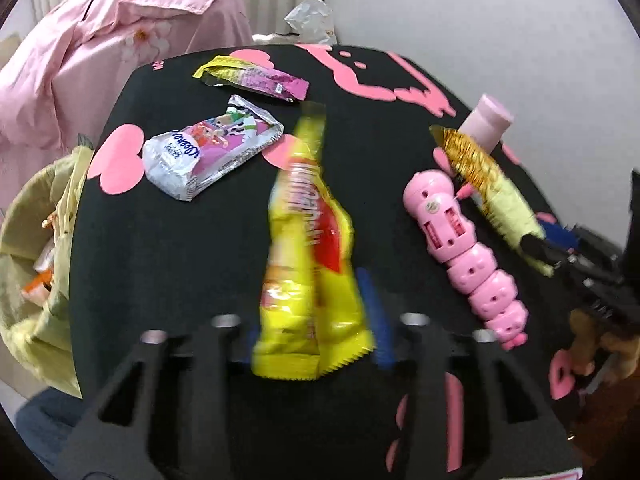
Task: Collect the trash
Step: 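Carry both wrappers over the yellow trash bag and open both tools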
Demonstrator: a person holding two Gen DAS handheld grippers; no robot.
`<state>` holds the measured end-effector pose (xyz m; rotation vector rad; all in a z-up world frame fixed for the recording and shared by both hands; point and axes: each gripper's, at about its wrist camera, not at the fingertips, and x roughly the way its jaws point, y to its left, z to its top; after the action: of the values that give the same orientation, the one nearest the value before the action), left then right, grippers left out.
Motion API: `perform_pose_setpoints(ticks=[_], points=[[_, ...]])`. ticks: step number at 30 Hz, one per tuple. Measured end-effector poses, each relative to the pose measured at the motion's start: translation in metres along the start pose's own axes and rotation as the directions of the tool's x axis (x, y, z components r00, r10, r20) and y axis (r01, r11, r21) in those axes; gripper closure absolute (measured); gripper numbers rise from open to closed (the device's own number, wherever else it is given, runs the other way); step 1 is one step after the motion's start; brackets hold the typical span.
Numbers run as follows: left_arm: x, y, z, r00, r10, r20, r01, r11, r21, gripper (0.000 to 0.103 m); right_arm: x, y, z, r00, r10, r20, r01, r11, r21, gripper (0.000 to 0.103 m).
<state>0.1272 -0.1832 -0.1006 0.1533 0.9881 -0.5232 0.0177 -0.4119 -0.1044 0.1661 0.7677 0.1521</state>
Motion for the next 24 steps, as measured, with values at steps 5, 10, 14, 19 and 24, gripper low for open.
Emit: perform_pose_setpoints(ticks=[5,10,14,19,24], points=[[-0.018,0.004,0.0,0.998,-0.013,0.054,0.013,1.0,-0.003,0.077,-0.007,0.0,0.004,1.0,-0.004,0.023,0.004,1.0,0.001,0.066],[-0.046,0.013,0.008,0.991,-0.03,0.131,0.034,0.999,-0.032,0.077,-0.022,0.013,0.021,0.997,-0.005,0.078,0.008,0.999,-0.042,0.066],[-0.072,0.022,0.015,0.98,-0.006,0.197,0.013,0.999,-0.034,0.077,-0.035,0.031,0.042,0.991,0.011,0.131,0.0,0.996,-0.088,0.066],[-0.103,0.041,0.015,0.966,0.036,0.258,-0.02,0.998,-0.066,0.077,-0.044,0.062,0.067,0.984,0.045,0.17,-0.019,0.988,-0.152,0.066],[-0.127,0.069,0.006,0.953,0.064,0.297,-0.031,0.993,-0.113,0.077,-0.047,0.096,0.086,0.979,0.086,0.183,-0.045,0.976,-0.214,0.066]])
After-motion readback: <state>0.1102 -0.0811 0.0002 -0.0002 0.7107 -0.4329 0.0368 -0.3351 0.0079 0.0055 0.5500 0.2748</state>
